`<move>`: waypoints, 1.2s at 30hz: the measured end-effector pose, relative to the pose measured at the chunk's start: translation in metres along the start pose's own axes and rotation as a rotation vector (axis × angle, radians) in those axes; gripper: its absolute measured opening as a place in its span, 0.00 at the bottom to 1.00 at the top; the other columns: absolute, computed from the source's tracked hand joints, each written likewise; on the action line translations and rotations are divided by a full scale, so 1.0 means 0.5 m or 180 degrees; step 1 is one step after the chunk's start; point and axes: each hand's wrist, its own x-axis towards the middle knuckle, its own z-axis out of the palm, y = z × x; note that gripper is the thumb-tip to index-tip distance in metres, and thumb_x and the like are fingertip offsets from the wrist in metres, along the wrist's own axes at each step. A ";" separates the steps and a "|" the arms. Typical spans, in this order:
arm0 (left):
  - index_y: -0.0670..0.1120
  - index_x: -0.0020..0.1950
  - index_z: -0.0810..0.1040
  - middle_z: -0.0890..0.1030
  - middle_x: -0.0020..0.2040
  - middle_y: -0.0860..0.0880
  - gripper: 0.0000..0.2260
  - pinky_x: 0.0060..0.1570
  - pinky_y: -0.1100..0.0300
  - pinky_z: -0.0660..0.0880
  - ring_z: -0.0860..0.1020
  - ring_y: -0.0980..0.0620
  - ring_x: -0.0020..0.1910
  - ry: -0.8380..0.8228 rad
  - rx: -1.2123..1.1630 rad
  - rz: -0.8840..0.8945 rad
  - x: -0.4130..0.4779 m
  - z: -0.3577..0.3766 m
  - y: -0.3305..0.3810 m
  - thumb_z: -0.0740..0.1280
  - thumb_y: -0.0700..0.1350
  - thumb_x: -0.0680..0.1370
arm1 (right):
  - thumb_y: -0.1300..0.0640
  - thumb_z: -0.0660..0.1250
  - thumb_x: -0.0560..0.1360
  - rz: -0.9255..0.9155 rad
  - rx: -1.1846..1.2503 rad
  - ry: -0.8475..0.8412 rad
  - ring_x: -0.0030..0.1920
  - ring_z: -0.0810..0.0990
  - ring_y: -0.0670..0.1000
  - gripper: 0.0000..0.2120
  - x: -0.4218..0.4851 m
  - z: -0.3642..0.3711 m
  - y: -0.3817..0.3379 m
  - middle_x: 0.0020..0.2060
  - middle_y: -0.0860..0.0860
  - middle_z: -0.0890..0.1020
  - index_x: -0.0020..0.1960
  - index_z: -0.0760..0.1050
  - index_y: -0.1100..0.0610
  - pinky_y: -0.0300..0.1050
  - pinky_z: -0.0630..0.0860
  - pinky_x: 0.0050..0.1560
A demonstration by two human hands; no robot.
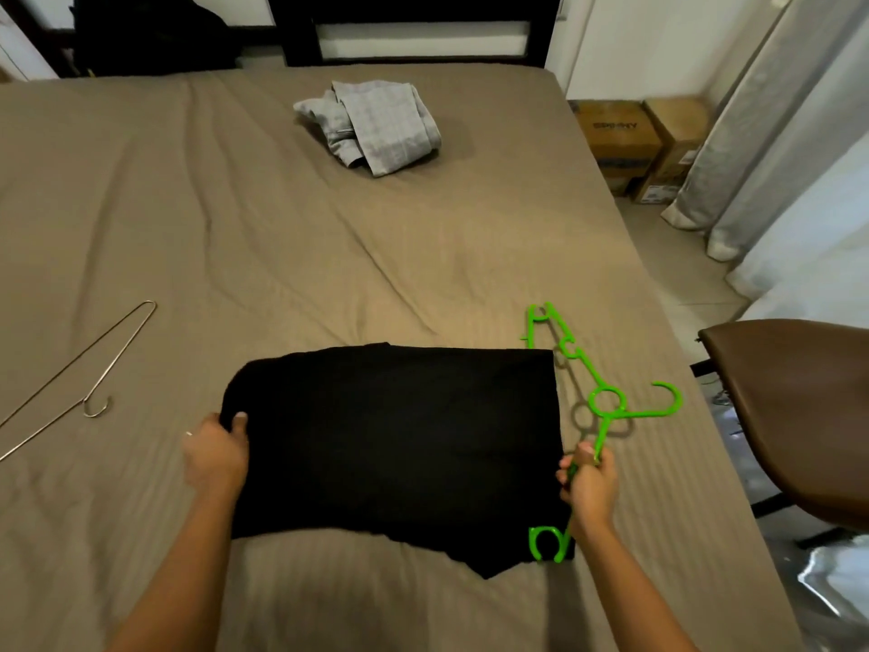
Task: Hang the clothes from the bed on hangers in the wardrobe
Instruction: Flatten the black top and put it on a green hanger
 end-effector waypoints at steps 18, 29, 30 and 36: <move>0.43 0.76 0.54 0.60 0.75 0.42 0.45 0.72 0.46 0.57 0.61 0.44 0.73 -0.2253 -0.0883 0.1582 -0.278 -0.032 0.393 0.65 0.68 0.69 | 0.62 0.51 0.82 -0.1961 -0.0698 -0.1642 0.23 0.74 0.50 0.10 -0.140 -0.057 -0.456 0.29 0.56 0.75 0.57 0.70 0.61 0.36 0.70 0.23; 0.43 0.63 0.71 0.76 0.59 0.43 0.21 0.67 0.52 0.63 0.73 0.44 0.61 0.1573 -0.1769 0.3740 -0.451 -0.581 0.729 0.58 0.55 0.77 | 0.58 0.54 0.82 -0.3657 -0.2445 -0.2456 0.26 0.77 0.51 0.08 -0.356 -0.218 -0.981 0.28 0.52 0.78 0.49 0.71 0.51 0.41 0.74 0.30; 0.45 0.58 0.74 0.81 0.51 0.45 0.19 0.59 0.51 0.68 0.78 0.44 0.53 0.1345 -0.1483 0.3838 -0.471 -0.615 0.749 0.56 0.56 0.77 | 0.59 0.55 0.82 -0.3770 -0.2603 -0.2419 0.25 0.77 0.49 0.08 -0.375 -0.241 -1.015 0.27 0.52 0.79 0.48 0.71 0.52 0.39 0.73 0.30; 0.55 0.43 0.76 0.78 0.33 0.56 0.09 0.34 0.57 0.70 0.79 0.53 0.38 0.0444 -0.1400 0.3930 -0.595 -0.740 0.845 0.59 0.54 0.80 | 0.54 0.62 0.78 -0.4806 -0.3150 -0.1109 0.27 0.78 0.45 0.03 -0.426 -0.376 -1.182 0.31 0.45 0.81 0.46 0.73 0.51 0.46 0.77 0.39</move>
